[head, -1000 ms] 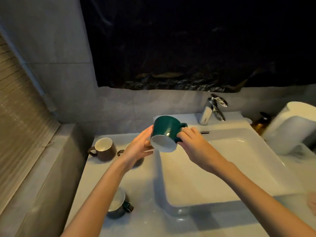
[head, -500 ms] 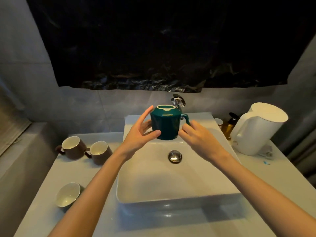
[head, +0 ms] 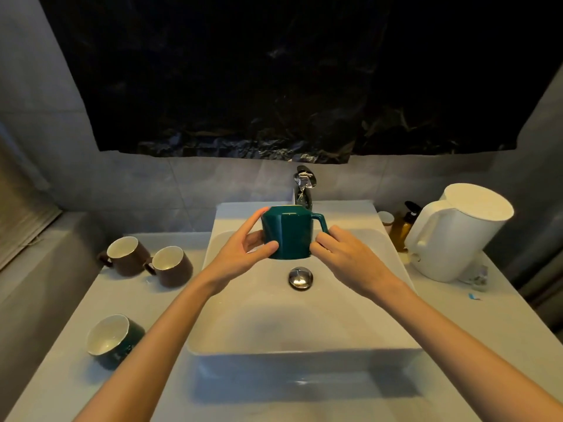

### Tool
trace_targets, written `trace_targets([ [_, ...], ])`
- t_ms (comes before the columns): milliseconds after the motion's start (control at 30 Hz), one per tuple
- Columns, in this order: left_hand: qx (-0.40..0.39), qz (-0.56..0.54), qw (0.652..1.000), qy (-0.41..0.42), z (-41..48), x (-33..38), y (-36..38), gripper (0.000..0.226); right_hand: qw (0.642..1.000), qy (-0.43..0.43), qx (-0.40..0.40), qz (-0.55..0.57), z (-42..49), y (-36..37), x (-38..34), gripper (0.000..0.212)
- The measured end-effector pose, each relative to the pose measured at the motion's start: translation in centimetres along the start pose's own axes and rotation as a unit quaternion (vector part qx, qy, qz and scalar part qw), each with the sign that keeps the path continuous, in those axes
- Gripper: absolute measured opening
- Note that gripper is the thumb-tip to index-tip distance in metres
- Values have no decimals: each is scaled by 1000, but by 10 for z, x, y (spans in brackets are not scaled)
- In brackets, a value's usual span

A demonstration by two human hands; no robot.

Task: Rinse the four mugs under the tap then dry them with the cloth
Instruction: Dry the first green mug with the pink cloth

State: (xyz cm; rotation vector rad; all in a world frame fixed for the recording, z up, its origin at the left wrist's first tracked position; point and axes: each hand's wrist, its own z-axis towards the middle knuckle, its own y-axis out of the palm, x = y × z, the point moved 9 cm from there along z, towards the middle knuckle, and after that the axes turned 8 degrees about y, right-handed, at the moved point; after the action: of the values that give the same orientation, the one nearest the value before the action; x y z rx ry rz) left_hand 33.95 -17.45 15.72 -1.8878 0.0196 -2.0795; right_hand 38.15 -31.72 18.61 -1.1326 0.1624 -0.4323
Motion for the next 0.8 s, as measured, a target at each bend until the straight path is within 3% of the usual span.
trace_targets([
  [67, 8, -1, 1000, -14, 3, 1, 3, 68, 999, 20, -10, 34, 0, -5, 2, 32],
  [133, 17, 1, 1000, -17, 7, 4, 5, 57, 985, 100, -14, 136, 0, -17, 18, 14],
  [233, 22, 22, 999, -13, 10, 10, 3, 44, 916, 227, -20, 330, -8, -26, 49, 10],
  [367, -7, 145, 988, 60, 6, 27, 19, 74, 815, 361, -27, 452, -31, -23, 85, 14],
  [500, 4, 307, 927, 215, 3, 62, 47, 90, 759, 427, -42, 489, -50, -26, 104, 27],
  [667, -69, 457, 821, 336, 5, 85, 98, 107, 742, 435, -109, 498, -62, -32, 106, 31],
  [733, -78, 461, 805, 365, 5, 88, 112, 109, 702, 457, -133, 531, -68, -28, 107, 32],
  [800, -71, 437, 816, 373, 3, 90, 119, 104, 654, 477, -144, 569, -75, -22, 108, 33],
])
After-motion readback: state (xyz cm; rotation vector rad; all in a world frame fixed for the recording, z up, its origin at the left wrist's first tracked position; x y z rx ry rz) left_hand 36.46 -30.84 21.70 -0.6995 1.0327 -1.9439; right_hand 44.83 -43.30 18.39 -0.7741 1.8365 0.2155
